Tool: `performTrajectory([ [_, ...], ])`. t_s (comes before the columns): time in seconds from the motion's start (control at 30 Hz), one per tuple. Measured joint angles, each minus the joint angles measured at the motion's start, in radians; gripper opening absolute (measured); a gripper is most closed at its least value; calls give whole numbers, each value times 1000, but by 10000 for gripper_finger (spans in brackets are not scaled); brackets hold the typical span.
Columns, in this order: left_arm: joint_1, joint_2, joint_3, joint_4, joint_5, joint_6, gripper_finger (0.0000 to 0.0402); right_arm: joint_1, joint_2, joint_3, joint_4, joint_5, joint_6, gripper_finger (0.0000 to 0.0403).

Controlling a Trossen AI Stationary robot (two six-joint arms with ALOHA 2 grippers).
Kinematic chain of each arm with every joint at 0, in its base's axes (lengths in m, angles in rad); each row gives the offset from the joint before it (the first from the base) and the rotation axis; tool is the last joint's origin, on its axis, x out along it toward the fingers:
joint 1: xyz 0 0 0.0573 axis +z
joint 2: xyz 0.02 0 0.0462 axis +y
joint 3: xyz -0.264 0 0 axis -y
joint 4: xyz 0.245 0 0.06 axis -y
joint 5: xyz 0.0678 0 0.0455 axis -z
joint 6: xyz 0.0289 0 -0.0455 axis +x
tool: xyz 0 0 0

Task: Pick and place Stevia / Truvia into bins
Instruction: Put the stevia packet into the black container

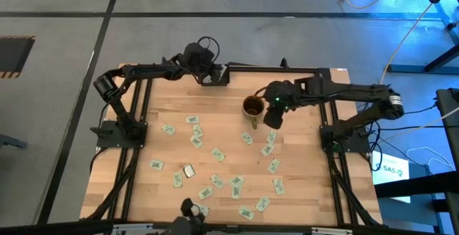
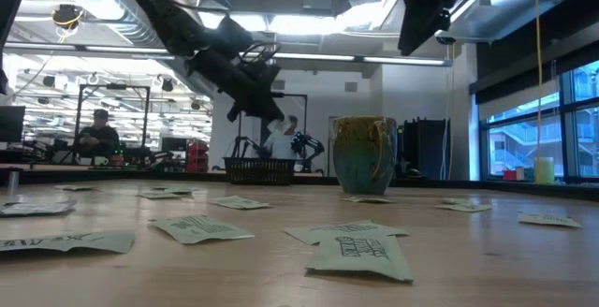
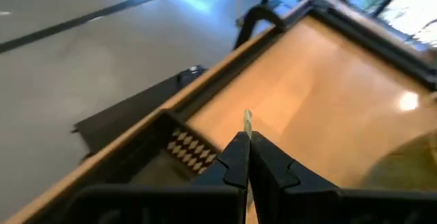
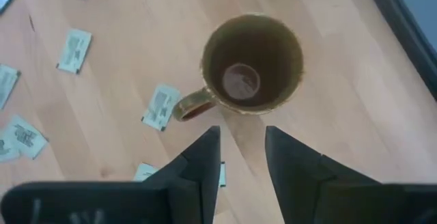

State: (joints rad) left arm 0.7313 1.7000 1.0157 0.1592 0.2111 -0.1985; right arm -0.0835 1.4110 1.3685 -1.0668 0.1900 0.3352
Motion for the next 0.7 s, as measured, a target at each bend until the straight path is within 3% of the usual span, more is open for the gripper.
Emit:
performTrajectory([
  [0.27,5,0,0,-147,-84,66,3,24,-42,-141,69,5,57,119],
  [0.7,4,36,-1,-185,-141,115,2,30,-74,-365,274,-7,126,119],
])
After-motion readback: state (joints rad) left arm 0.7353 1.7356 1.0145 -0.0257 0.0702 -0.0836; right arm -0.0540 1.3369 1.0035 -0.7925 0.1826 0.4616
